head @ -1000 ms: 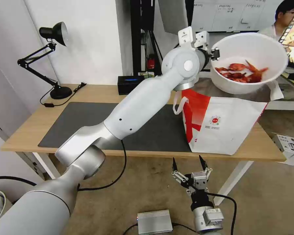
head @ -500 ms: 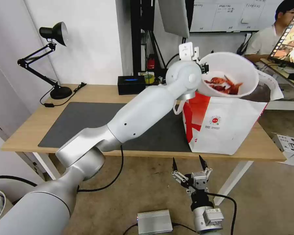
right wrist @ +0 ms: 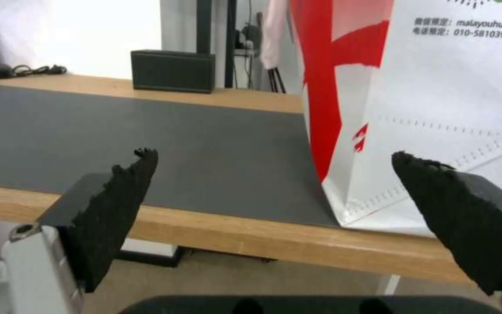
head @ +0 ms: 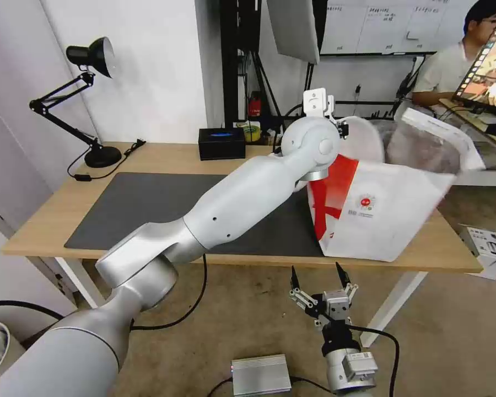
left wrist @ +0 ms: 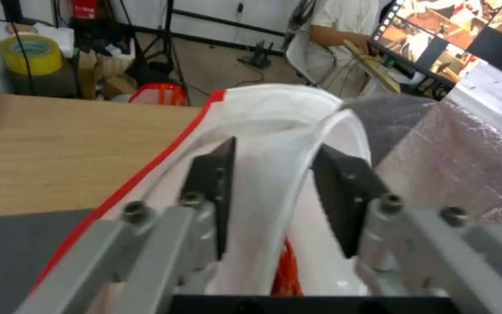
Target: Pick up the trash from the table and place it into the takeout bag.
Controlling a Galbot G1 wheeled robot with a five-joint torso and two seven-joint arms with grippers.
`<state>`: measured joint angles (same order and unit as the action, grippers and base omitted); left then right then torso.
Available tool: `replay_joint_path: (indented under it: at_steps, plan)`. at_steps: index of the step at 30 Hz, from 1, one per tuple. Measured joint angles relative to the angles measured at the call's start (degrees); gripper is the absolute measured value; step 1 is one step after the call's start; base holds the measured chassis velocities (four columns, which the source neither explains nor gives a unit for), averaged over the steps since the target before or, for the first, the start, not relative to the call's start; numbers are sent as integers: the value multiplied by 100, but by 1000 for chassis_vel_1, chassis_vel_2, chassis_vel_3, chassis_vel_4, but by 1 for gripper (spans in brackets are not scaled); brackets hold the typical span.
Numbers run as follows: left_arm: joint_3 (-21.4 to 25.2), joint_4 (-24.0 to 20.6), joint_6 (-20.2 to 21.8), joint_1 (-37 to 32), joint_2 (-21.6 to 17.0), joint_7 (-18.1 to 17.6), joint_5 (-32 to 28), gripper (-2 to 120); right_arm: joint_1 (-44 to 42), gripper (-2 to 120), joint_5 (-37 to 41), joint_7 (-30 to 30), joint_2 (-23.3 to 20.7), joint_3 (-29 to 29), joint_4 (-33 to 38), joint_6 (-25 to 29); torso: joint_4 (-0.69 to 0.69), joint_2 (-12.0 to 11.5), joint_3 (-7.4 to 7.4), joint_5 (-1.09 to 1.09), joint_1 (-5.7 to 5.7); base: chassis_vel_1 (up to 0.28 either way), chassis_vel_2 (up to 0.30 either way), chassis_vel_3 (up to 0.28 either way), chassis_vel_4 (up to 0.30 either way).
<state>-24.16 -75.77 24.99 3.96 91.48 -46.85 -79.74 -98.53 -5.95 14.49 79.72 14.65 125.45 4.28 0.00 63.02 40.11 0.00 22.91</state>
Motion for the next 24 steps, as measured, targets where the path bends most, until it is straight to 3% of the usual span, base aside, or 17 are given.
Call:
replay_joint_path:
  at_steps: [7,15,18,20,21,24]
  plan:
    - [2,-70,21,-7,-3,21,-15,76,0,100,0,0,0,0,0,0,0,0,0,0,0,0,0,0,0]
    - [118,-135,72,-62,-12,93,23,98,0,100,0,0,0,0,0,0,0,0,0,0,0,0,0,0,0]
    - [273,-229,121,-108,-39,311,263,100,0,100,0,0,0,0,0,0,-1,0,0,0,0,0,0,0,0]
    - [321,-397,115,-111,-235,811,682,100,0,100,0,0,0,0,0,0,-2,0,0,0,0,0,0,0,0]
    - [321,-397,115,-111,-235,811,682,100,0,100,0,0,0,0,0,0,-2,0,0,0,0,0,0,0,0]
    - [358,-710,-9,-115,-738,1667,1306,100,0,100,0,0,0,0,0,0,-1,0,0,-1,0,0,0,0,0]
